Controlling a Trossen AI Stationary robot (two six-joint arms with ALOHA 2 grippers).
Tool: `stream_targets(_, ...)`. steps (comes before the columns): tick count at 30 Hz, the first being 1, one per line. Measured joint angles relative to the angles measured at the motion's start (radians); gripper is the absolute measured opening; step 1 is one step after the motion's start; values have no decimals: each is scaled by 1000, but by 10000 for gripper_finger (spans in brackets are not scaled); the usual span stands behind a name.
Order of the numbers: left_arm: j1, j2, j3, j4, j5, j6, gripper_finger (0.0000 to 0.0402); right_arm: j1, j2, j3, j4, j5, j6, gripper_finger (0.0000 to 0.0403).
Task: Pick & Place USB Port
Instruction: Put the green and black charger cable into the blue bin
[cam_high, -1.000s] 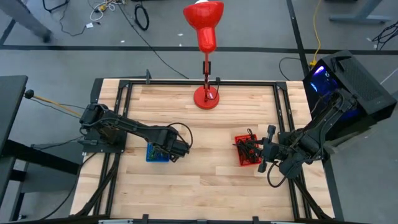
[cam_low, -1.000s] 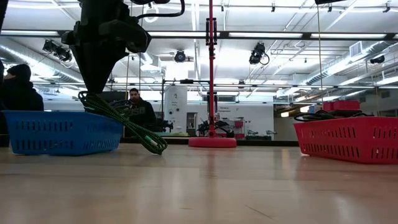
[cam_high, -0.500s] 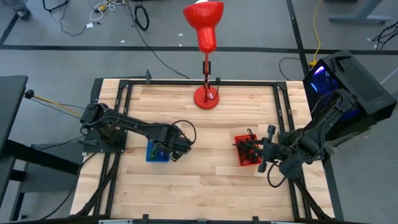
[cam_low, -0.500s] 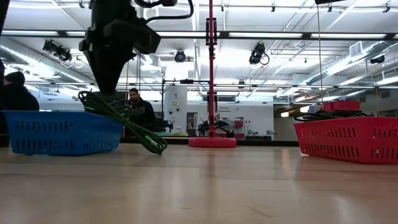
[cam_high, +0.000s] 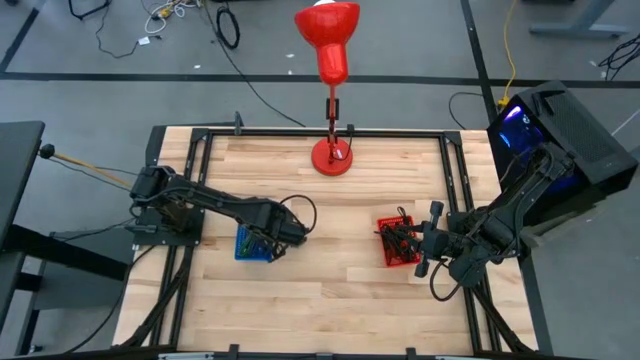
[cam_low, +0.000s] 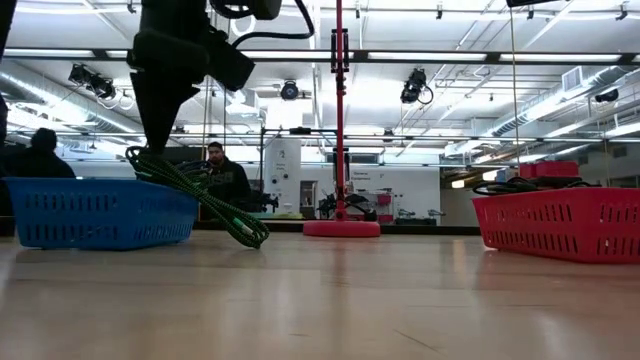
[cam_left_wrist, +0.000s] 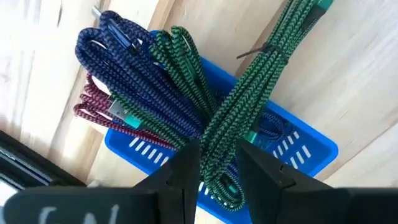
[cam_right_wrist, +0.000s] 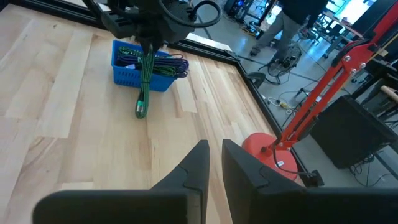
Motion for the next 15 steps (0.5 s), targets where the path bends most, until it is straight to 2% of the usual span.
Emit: stream_targets(15,2,46,0,-24,-1,19,102,0,0,0,0,-1,9,47)
